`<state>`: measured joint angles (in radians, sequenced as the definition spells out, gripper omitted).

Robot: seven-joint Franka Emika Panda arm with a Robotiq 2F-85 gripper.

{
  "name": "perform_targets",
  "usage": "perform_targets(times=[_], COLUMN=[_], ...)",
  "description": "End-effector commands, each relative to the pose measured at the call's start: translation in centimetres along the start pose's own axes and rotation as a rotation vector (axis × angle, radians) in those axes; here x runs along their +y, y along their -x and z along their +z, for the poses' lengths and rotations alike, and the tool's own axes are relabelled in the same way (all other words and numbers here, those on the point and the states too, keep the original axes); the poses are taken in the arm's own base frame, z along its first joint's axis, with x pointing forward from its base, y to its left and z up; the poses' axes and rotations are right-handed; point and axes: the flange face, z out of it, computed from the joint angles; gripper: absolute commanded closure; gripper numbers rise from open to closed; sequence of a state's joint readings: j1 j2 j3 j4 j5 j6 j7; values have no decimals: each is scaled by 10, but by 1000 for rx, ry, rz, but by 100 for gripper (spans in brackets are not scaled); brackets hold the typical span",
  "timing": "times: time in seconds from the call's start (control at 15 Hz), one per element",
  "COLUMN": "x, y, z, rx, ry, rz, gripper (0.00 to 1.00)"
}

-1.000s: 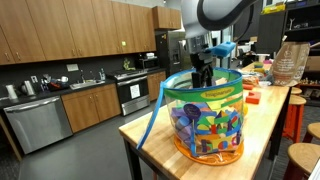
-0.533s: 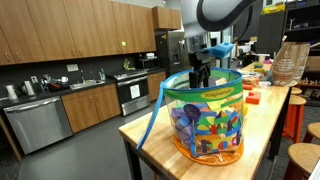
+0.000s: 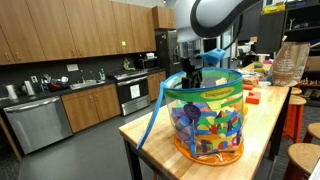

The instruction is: Take the purple arch out of the bag

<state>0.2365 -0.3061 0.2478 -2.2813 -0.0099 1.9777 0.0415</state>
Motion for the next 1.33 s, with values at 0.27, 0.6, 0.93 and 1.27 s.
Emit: perform_targets(times=[0.27, 0.6, 0.93, 1.27], x=[-19, -18, -21, -20], y=[-21, -36, -46, -51], z=[19, 30, 37, 40], rx=[-48, -50, -58, -70], ry=[-73, -81, -87, -87], rz=[-116, -140, -163, -167], gripper=[0, 0, 0, 32])
